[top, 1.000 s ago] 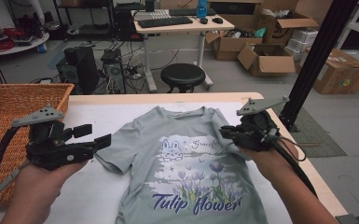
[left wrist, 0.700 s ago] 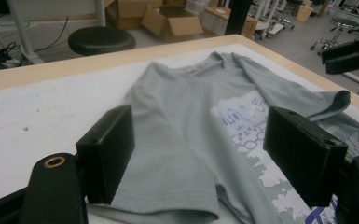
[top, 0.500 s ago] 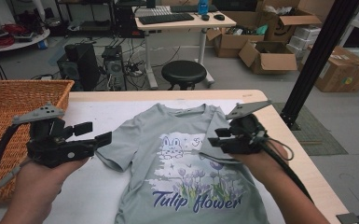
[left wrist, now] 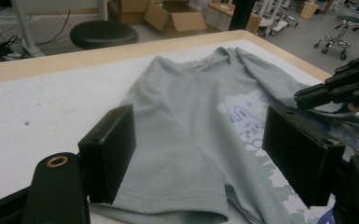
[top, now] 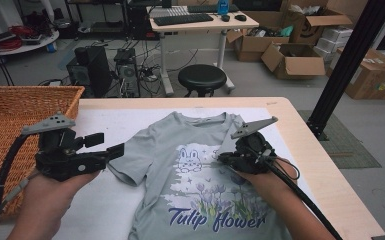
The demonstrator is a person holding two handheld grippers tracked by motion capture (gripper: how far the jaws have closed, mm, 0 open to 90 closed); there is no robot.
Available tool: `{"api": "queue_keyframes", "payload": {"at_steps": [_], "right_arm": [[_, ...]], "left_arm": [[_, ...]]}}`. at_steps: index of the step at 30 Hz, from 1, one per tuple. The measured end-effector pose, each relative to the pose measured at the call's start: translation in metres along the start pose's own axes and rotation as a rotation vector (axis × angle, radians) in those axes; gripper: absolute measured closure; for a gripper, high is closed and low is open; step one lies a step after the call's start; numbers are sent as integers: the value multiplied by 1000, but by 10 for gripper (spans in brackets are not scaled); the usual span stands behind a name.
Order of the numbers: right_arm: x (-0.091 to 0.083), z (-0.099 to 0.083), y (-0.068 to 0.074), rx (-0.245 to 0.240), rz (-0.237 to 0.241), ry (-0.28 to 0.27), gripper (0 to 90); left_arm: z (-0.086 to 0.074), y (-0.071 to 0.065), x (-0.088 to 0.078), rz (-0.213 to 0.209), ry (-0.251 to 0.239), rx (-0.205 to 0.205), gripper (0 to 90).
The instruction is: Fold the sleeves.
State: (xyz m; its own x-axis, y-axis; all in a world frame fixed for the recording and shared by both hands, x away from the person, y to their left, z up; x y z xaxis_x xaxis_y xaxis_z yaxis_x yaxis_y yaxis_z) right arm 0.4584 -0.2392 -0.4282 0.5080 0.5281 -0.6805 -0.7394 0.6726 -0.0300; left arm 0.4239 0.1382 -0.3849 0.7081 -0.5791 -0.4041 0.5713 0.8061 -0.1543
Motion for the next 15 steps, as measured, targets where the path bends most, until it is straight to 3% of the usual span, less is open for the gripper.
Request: {"api": "queue_keyframes", "payload": {"at_steps": [4,7,12,15], "right_arm": [[0,1,5,5,-1,-18,864],[3,-2,6,27,28,-22,749],[-18,6,6,-25,-24,-87,661],[-32,8,0,-32,-55,-98,597]], "left_arm": [[-1,1,7,5,10,-7,264],[-2,3,15,11,27,-13,263],[-4,7,28,25,58,-17,263],[-5,10,37,32,72,-25,265]]}}
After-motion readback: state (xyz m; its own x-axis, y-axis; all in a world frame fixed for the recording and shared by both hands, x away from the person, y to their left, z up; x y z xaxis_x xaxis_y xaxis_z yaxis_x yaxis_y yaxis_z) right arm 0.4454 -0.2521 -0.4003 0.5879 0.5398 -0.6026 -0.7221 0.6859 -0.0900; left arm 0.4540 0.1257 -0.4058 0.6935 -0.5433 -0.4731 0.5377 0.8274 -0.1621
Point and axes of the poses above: each handheld gripper's, and its own axes: x roughly forward along the jaws, z roughly out of its top, y roughly to its left, the point moved 1 cm from there along x, roughly forward along the jaws, and after that the axes turned 3 degrees about z, right-handed, at the moved point
